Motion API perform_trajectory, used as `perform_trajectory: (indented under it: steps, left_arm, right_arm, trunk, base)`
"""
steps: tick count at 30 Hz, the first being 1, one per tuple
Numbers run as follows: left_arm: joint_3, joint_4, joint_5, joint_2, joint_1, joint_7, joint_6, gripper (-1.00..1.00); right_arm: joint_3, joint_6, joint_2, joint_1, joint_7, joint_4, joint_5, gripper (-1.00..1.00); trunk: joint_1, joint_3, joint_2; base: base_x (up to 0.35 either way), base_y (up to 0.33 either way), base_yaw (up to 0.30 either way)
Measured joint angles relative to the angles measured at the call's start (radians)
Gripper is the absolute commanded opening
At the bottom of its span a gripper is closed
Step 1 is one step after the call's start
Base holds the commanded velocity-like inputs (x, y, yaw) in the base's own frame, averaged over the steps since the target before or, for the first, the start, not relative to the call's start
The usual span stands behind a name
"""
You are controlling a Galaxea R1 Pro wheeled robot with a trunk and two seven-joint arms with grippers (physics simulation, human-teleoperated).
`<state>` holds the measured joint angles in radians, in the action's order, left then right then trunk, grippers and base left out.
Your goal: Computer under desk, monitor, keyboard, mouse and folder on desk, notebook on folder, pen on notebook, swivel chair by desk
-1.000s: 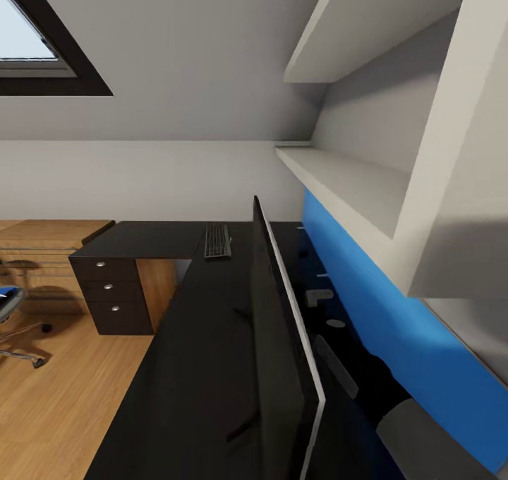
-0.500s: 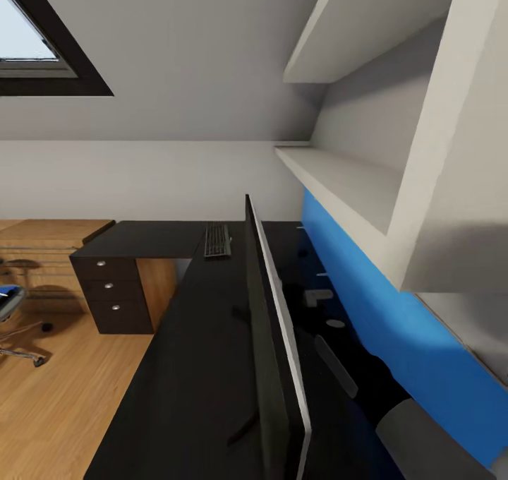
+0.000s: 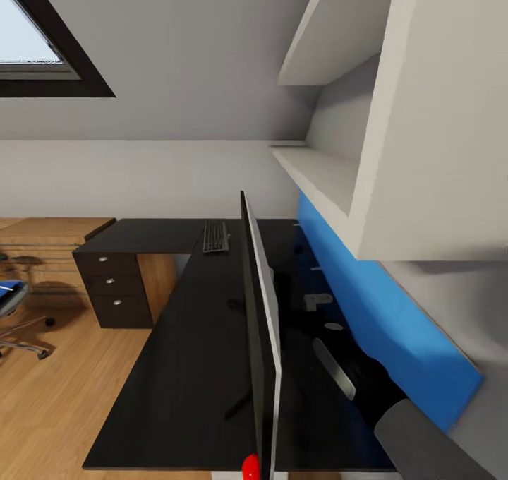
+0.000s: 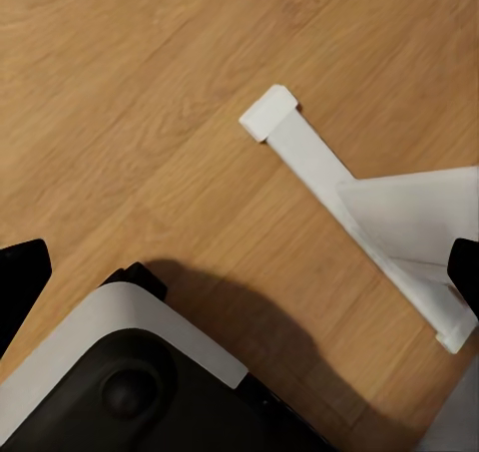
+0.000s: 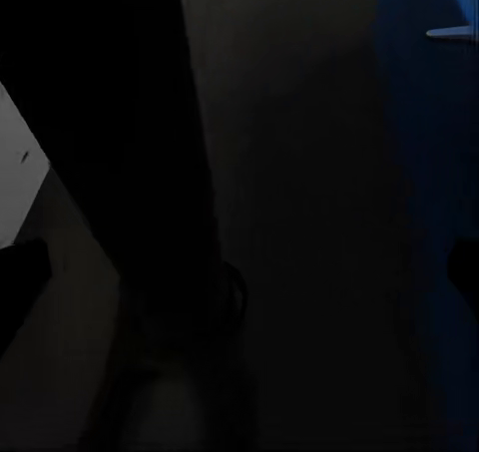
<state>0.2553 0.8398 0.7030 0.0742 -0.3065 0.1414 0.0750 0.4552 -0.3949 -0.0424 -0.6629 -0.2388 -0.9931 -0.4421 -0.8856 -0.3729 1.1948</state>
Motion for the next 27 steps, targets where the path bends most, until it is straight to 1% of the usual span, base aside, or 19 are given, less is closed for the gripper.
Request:
perform_trajectory:
  steps: [2,8,11,18,27]
  left_arm:
    - [0.000,0.000,0.000,0.000,0.000,0.000,0.000,1.00]
    - [0.000,0.000,0.000,0.000,0.000,0.000,0.000,1.00]
    - [0.000,0.001,0.000,0.000,0.000,0.000,0.000,1.00]
    - [0.000,0.000,0.000,0.000,0.000,0.002,0.002,1.00]
    - [0.000,0.000,0.000,0.000,0.000,0.005,0.004,1.00]
  right_arm:
    - [0.002,0.000,0.000,0.001,-0.002,0.003,0.002,1.00]
    - [0.005,0.001,0.001,0.001,-0.003,0.006,0.005,1.00]
    - [0.005,0.001,0.001,0.001,-0.003,0.006,0.005,1.00]
    - [0.006,0.001,0.001,0.001,-0.003,0.005,0.006,1.00]
    - [0.006,0.000,0.001,0.001,-0.004,0.005,0.006,1.00]
  trunk:
    - [0.000,0.000,0.000]
    - [0.000,0.000,0.000]
    - [0.000,0.000,0.000]
    - [-0.001,0.000,0.000]
    - [-0.001,0.000,0.000]
  base:
    - [-0.005,-0.001,-0.155]
    - [-0.007,0.000,-0.017]
    - [-0.136,0.000,-0.004]
    - [-0.269,0.000,-0.013]
    - [-0.328,0.000,-0.072]
